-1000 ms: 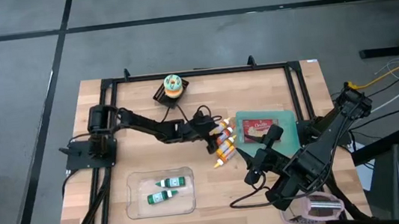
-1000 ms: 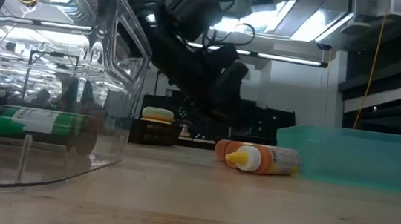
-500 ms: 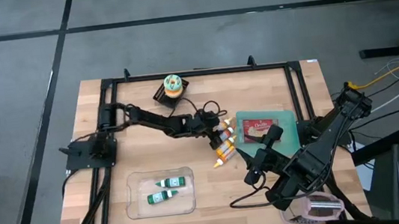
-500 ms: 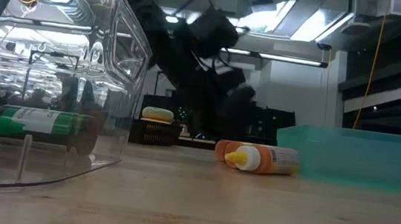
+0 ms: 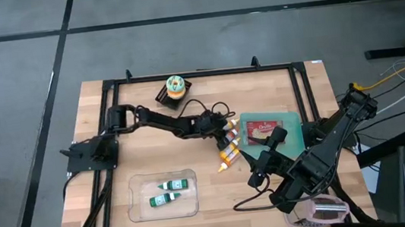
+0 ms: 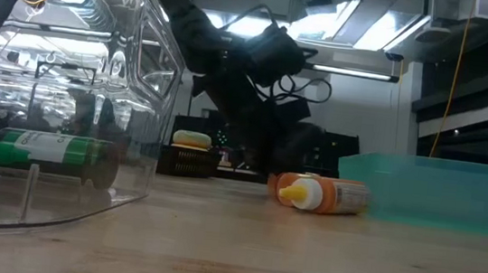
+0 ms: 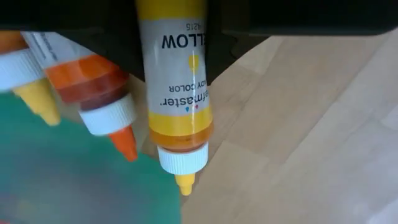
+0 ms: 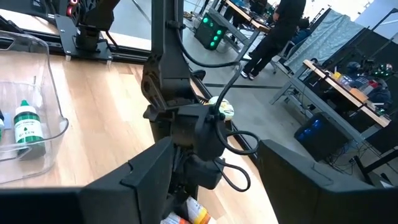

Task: Pick & Place Food Item
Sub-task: Put the top yellow food coloring bottle into the transparent bin

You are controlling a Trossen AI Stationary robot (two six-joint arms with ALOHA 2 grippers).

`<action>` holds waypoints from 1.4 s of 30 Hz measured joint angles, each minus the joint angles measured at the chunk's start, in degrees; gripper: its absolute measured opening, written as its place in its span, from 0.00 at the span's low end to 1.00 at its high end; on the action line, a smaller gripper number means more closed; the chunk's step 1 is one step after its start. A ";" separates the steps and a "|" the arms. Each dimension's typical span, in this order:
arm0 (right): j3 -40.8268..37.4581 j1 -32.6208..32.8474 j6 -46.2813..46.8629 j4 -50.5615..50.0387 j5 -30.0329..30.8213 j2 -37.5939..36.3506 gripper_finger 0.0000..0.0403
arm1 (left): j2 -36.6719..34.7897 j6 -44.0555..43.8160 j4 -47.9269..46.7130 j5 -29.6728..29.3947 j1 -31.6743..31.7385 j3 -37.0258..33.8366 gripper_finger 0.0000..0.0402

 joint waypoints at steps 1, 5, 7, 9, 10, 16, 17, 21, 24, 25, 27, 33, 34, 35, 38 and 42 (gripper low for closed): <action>0.00 0.00 -0.14 0.00 0.01 0.00 0.57 | -0.61 0.91 -0.35 0.12 -0.01 -0.06 0.28; 0.00 0.00 -0.21 0.00 0.02 0.00 0.57 | -4.40 5.26 -4.06 0.54 0.14 -0.57 0.28; 0.00 0.02 -0.21 0.00 0.02 0.00 0.57 | -7.93 7.21 -5.54 0.52 0.25 -0.53 0.28; 0.00 0.07 -0.21 -0.01 0.41 0.00 0.57 | -11.99 9.16 -7.69 0.34 0.25 -0.27 0.28; 0.00 0.07 -0.24 -0.03 0.83 0.00 0.57 | -13.67 10.25 -8.99 0.20 0.25 -0.27 0.28; -0.02 2.83 1.79 -3.15 9.73 0.00 0.57 | -25.29 15.67 -11.13 0.87 -3.01 -0.31 0.28; -0.02 4.13 5.26 -6.81 11.86 0.00 0.57 | -27.42 16.29 -11.35 0.93 -3.81 -0.31 0.28; -0.78 11.93 31.50 -25.08 17.63 -0.16 0.57 | -36.26 17.53 -9.26 0.91 -7.98 -3.70 0.28; -4.76 17.73 31.10 -20.82 17.27 -2.62 0.57 | -44.04 17.16 -6.28 -0.38 -11.76 -8.62 0.28; -5.70 19.12 32.47 -20.29 17.68 -3.39 0.57 | -46.37 16.83 -4.99 -1.11 -13.33 -10.42 0.28; -8.16 21.12 37.01 -20.58 17.96 -3.80 0.57 | -51.26 16.58 -3.35 -3.74 -16.79 -14.74 0.28; -15.26 22.11 52.15 -20.72 17.43 -3.74 0.57 | -61.66 14.86 3.89 -17.86 -28.89 -26.67 0.28; -15.31 21.66 53.83 -20.34 17.31 -3.62 0.57 | -62.70 14.19 4.84 -20.14 -30.69 -28.29 0.28; -15.08 21.12 54.87 -19.69 17.41 -3.71 0.57 | -63.47 13.70 6.09 -22.15 -32.50 -29.77 0.28; -13.51 18.87 51.99 -14.63 17.59 -3.70 0.56 | -64.85 13.29 8.87 -28.10 -37.41 -32.71 0.28; -8.94 17.07 38.65 -10.46 17.64 -3.58 0.56 | -64.84 13.95 9.73 -32.85 -41.97 -33.45 0.28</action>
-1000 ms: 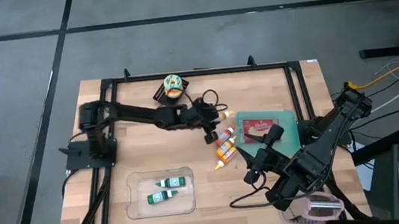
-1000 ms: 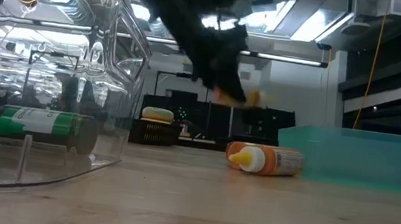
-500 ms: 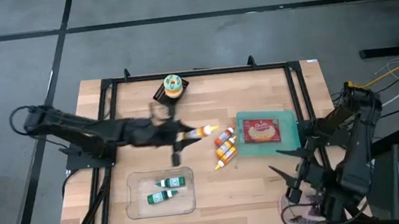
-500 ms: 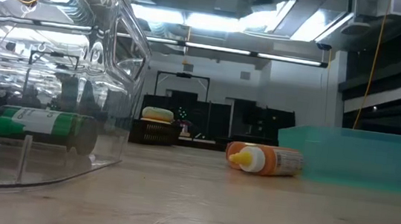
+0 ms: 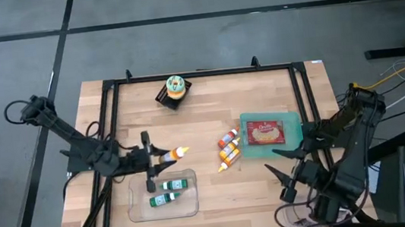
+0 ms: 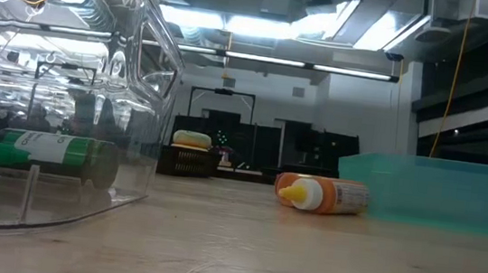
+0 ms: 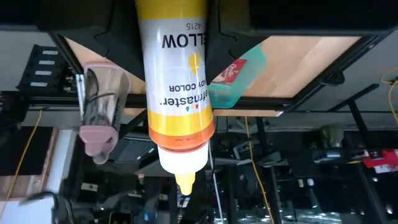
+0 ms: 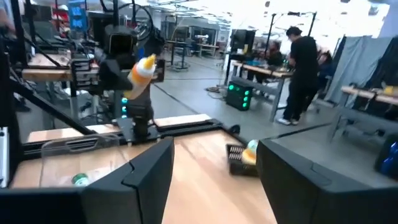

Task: Pick & Place Food Item
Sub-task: Put the top yellow food coloring bottle into the transparent bin

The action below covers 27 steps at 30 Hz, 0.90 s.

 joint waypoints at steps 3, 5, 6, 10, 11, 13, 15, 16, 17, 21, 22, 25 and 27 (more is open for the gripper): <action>4.38 -1.12 -8.87 0.33 -0.33 0.01 0.56 | 0.00 0.84 0.47 -2.24 -2.51 0.00 0.28; 6.37 -1.41 -10.65 3.63 -4.60 -0.19 0.56 | 0.00 1.76 0.46 -4.51 -4.09 0.00 0.28; 6.67 -1.46 -10.61 6.51 -7.11 -0.20 0.56 | 0.00 2.27 0.55 -5.77 -4.75 0.00 0.28; 6.70 -2.25 -15.87 14.42 -8.91 0.05 0.56 | 0.00 2.68 1.00 -7.74 -5.91 0.00 0.28; 6.71 -2.66 -17.97 15.81 -8.81 0.03 0.56 | 0.00 2.68 1.37 -7.82 -5.90 0.00 0.28; 6.71 -3.60 -20.50 17.29 -10.52 0.30 0.56 | -0.01 2.74 2.27 -7.99 -5.90 0.00 0.28; 6.71 -4.22 -20.65 17.57 -15.07 0.36 0.56 | -0.02 2.86 2.27 -7.69 -5.88 0.00 0.28; 6.71 -4.67 -19.95 17.84 -17.50 0.34 0.56 | -0.02 3.13 2.22 -7.67 -5.84 0.00 0.28; 6.71 -5.07 -21.00 17.78 -20.99 0.32 0.56 | -0.01 3.19 2.20 -7.75 -5.84 0.00 0.28; 3.74 -5.62 -40.09 31.20 -26.30 0.39 0.56 | 0.67 3.65 2.21 -8.06 -5.84 0.02 0.28; 2.42 -5.37 -48.08 39.40 -28.55 0.33 0.56 | 0.72 3.83 2.20 -8.18 -5.90 0.02 0.28; -3.35 -3.95 -81.18 70.76 -50.02 -1.17 0.56 | 0.66 3.88 2.45 -8.33 -5.91 0.04 0.28; -8.62 -4.15 -97.38 84.82 -72.70 -4.29 0.56 | 0.68 3.91 2.47 -8.30 -5.91 0.04 0.28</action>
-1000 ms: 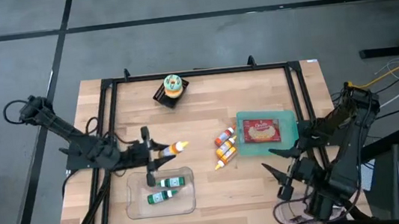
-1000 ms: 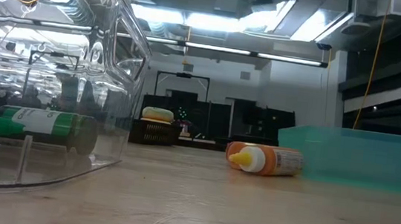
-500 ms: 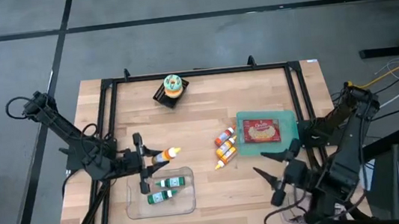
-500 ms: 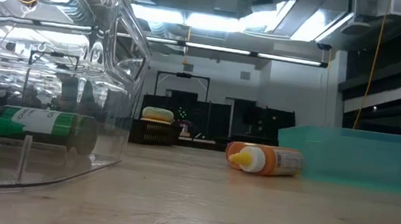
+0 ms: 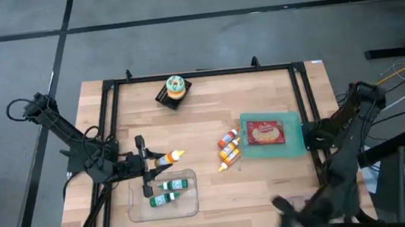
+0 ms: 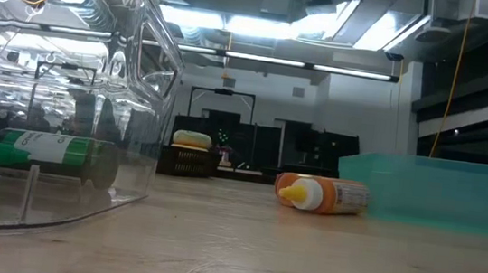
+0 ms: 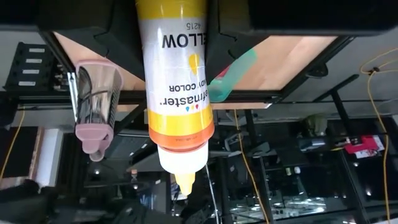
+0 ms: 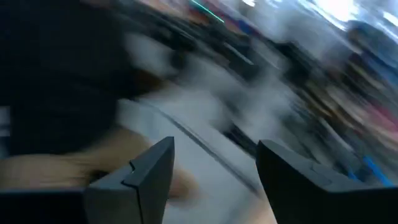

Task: Pick & Place Food Item
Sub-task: Put the top yellow food coloring bottle into the transparent bin

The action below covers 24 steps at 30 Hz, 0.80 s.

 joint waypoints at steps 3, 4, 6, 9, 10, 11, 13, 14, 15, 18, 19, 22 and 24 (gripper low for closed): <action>-10.12 -0.10 5.53 3.52 -2.79 -7.79 0.56 | 0.00 -0.08 0.15 0.73 -0.62 0.00 0.29; -14.55 0.31 8.24 5.78 3.13 -10.39 0.56 | 0.03 -0.07 0.24 0.83 -1.00 0.00 0.29; -24.32 0.72 8.90 13.20 10.24 -16.09 0.56 | 0.39 0.44 0.64 0.66 -1.78 0.04 0.28; -40.78 2.72 4.96 29.66 7.90 -26.42 0.56 | 0.72 1.56 0.98 -1.16 -3.18 0.04 0.27; -46.40 3.52 4.23 34.71 7.13 -29.83 0.56 | 0.72 1.72 1.00 -1.84 -3.50 0.04 0.27; -51.33 4.24 3.99 38.74 7.17 -32.85 0.56 | 0.83 1.87 1.02 -2.35 -3.72 0.04 0.27; -59.92 5.31 3.88 45.06 9.75 -38.09 0.56 | 1.07 2.24 0.97 -3.18 -4.17 0.04 0.27; -63.14 5.75 3.95 47.27 10.56 -40.13 0.56 | 1.07 2.26 0.99 -3.41 -4.28 0.04 0.27; -65.94 6.21 4.11 49.11 10.44 -42.12 0.56 | 1.04 2.26 1.07 -3.72 -4.41 0.04 0.27; -69.06 6.78 3.75 45.52 13.19 -46.30 0.56 | 1.03 2.13 1.16 -3.98 -4.50 0.04 0.27; -69.12 7.07 3.73 43.46 15.05 -48.11 0.56 | 1.03 1.75 1.22 -4.03 -4.50 0.04 0.27; -69.05 7.56 5.66 36.57 18.38 -52.45 0.56 | 1.34 1.12 1.41 -4.24 -4.50 0.04 0.27; -69.11 7.49 9.03 31.92 21.32 -53.71 0.56 | 1.56 1.11 1.43 -4.27 -4.50 0.04 0.27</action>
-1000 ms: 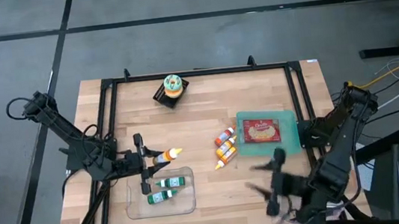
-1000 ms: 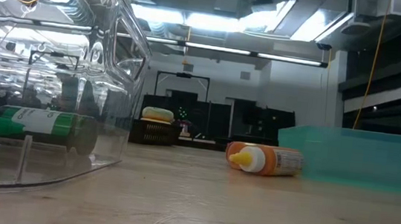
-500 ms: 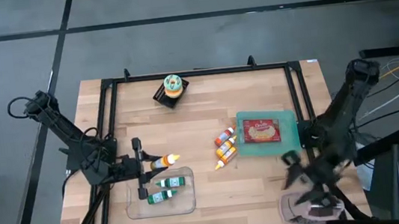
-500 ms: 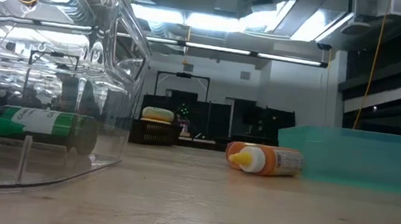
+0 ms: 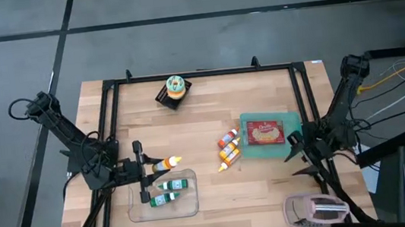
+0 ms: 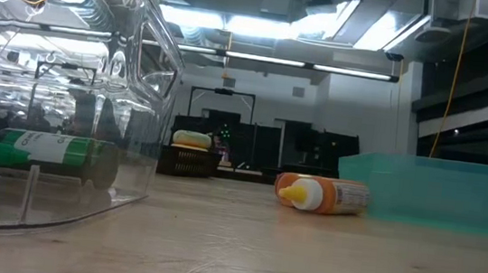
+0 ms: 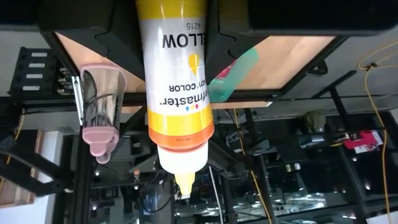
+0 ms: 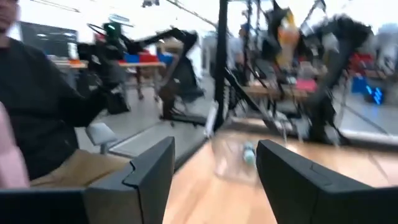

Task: Pick & Place Food Item
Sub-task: Put the top yellow food coloring bottle into the transparent bin

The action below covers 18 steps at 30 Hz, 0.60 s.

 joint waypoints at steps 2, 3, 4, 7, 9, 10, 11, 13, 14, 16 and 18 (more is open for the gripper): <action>0.02 -0.31 2.74 -3.72 1.92 -0.15 0.56 | 0.39 -0.01 0.07 -0.01 0.00 0.02 0.27; 0.01 -0.41 3.79 -6.02 3.18 -0.11 0.56 | 0.64 -0.15 -0.02 0.14 0.00 0.00 0.27; 0.00 -0.53 5.48 -8.51 4.50 -0.07 0.56 | 0.97 -0.33 0.05 0.52 0.00 0.02 0.27; 0.02 -1.00 15.18 -19.43 8.23 0.03 0.56 | 2.23 -0.36 -0.01 1.44 0.00 0.00 0.27; 0.00 -1.09 23.23 -26.92 9.05 0.04 0.56 | 3.57 -1.32 -0.02 1.84 -0.01 0.01 0.27; 0.00 -1.09 26.77 -30.02 9.47 0.04 0.56 | 4.56 -2.14 0.01 1.80 -0.14 0.02 0.27; 0.00 -1.09 29.98 -32.46 10.18 0.04 0.56 | 5.80 -3.00 0.03 1.67 -0.34 0.02 0.27; 0.00 -1.02 33.25 -34.74 10.93 0.04 0.56 | 8.59 -3.97 -0.23 0.99 -0.90 0.02 0.27; 0.00 -0.89 33.79 -35.43 11.07 0.04 0.56 | 9.76 -3.95 -0.23 1.04 -0.94 0.02 0.27; 0.00 -0.58 33.88 -36.12 11.69 0.20 0.56 | 11.41 -4.55 -0.26 2.19 -0.16 0.02 0.27; 0.00 -0.27 33.99 -37.25 11.89 0.43 0.56 | 12.52 -7.50 -1.11 5.98 0.87 0.02 0.27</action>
